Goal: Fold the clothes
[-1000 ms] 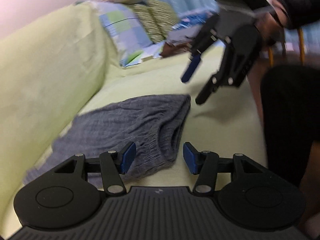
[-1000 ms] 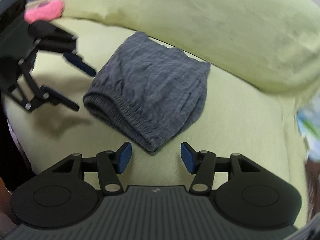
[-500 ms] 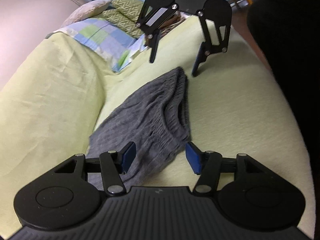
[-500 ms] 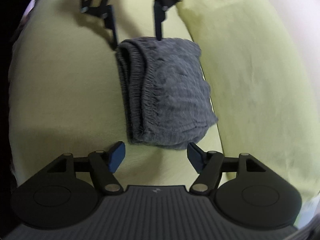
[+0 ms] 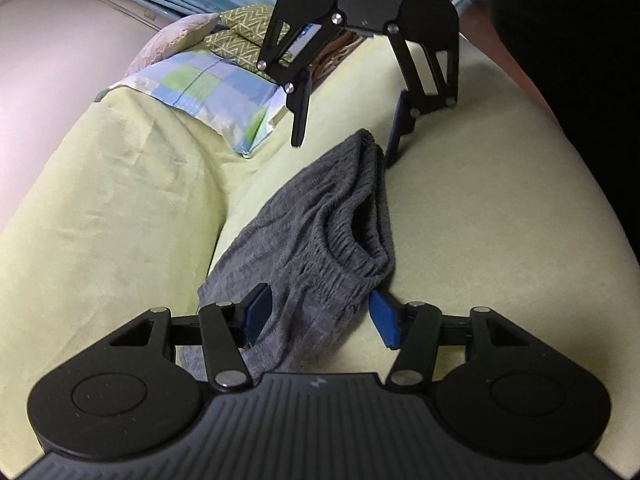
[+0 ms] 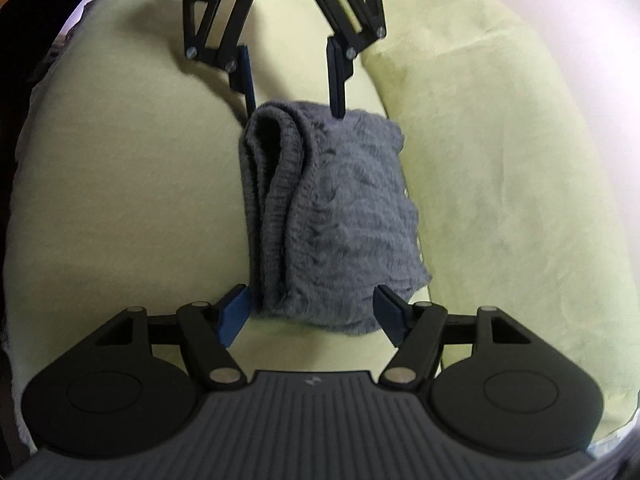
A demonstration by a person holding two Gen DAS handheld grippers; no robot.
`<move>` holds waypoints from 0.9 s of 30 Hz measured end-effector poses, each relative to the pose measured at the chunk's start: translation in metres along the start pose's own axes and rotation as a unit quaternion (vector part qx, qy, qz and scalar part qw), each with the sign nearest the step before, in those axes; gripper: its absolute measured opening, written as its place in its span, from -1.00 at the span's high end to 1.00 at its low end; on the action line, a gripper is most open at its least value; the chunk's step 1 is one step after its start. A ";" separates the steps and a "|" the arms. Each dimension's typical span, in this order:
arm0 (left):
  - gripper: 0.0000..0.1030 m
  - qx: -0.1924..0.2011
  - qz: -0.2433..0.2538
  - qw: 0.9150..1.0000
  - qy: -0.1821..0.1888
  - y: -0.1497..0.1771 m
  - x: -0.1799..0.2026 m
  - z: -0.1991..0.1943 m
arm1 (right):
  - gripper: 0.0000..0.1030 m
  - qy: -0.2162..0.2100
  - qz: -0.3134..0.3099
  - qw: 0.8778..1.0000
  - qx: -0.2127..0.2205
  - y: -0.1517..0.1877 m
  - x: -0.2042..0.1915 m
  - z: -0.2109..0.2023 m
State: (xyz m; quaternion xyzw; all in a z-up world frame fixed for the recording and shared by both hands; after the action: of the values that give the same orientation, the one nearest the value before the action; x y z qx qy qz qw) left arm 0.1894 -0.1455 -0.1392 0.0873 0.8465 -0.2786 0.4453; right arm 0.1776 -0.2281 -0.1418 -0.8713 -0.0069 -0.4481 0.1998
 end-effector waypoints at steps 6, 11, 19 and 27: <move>0.16 0.004 -0.009 1.000 0.007 -0.004 0.003 0.003 | -0.24 0.014 -0.009 1.000 0.018 -0.007 -0.002 0.006; 0.16 0.008 -0.034 0.999 0.013 -0.003 -0.005 0.008 | -0.23 0.022 -0.014 0.999 0.024 -0.009 -0.002 0.010; 0.35 0.003 -0.080 0.996 0.034 0.001 -0.010 0.006 | 0.07 0.016 -0.015 1.000 0.015 -0.014 -0.001 0.017; 0.52 -0.002 -0.104 0.994 0.041 0.003 -0.013 0.005 | 0.64 -0.003 -0.006 1.000 0.000 -0.021 -0.003 0.025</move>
State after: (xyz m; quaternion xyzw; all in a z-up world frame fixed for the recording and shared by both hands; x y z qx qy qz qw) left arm 0.2015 -0.1448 -0.1321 0.0094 0.8691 -0.3177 0.3791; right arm 0.1912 -0.1995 -0.1500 -0.8727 -0.0124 -0.4468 0.1967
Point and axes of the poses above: each gripper's, at about its wrist camera, not at the fingertips, and z roughly the way its jaws point, x to its right, y to its underside, the point moved 6 cm from there along z, roughly the way its jaws point, and after that the axes turned 3 degrees about z, right-handed, at the moved point
